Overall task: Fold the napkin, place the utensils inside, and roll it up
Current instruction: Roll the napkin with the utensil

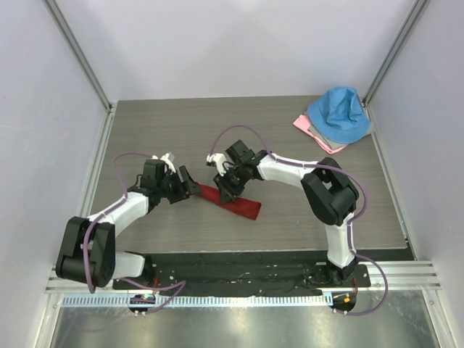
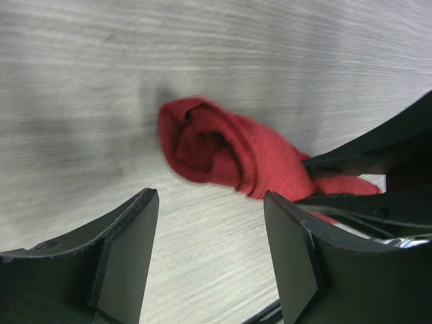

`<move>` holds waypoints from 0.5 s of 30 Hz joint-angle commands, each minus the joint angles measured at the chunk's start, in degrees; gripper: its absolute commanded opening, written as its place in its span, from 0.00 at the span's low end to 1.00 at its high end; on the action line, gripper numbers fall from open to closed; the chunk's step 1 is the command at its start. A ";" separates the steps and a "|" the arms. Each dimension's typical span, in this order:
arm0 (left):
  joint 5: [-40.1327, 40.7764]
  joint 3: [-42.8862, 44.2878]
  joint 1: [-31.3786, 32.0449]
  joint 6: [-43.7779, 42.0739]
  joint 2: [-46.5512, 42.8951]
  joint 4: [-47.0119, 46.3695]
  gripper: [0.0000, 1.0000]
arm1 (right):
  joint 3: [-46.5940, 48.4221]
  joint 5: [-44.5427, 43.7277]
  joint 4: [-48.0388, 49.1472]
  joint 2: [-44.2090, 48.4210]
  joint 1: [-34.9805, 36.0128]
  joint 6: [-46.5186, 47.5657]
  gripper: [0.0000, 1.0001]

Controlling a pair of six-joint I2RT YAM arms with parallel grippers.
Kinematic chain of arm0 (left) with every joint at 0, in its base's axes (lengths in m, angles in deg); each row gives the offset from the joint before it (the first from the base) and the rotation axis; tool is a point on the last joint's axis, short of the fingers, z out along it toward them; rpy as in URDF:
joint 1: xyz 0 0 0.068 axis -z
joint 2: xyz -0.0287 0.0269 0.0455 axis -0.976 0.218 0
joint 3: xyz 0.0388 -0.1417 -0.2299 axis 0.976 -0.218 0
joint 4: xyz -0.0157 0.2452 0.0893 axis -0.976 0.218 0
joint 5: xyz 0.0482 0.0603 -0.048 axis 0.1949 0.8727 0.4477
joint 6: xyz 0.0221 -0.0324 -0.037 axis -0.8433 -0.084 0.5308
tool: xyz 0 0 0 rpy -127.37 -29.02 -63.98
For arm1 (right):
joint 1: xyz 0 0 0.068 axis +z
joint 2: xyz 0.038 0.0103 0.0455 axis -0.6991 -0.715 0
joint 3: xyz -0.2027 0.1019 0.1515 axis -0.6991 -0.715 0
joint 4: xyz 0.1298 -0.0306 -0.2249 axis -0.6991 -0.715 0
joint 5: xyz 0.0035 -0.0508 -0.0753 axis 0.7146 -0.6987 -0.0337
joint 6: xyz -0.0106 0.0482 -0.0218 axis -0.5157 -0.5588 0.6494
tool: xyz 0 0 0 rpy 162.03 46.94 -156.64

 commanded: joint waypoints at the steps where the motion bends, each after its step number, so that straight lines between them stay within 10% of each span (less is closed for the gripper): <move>1: -2.64 -0.63 0.38 0.12 2.53 -9.62 0.68 | 2.97 5.88 -2.90 -1.99 0.26 -1.09 0.35; 9: -3.79 -1.33 0.65 0.91 6.31 -16.14 0.56 | 3.94 6.14 -3.79 -3.14 -0.18 -1.35 0.36; 15: -3.80 0.95 0.73 1.26 8.86 -13.08 0.08 | 5.43 4.30 -4.31 0.28 -0.35 -2.75 0.54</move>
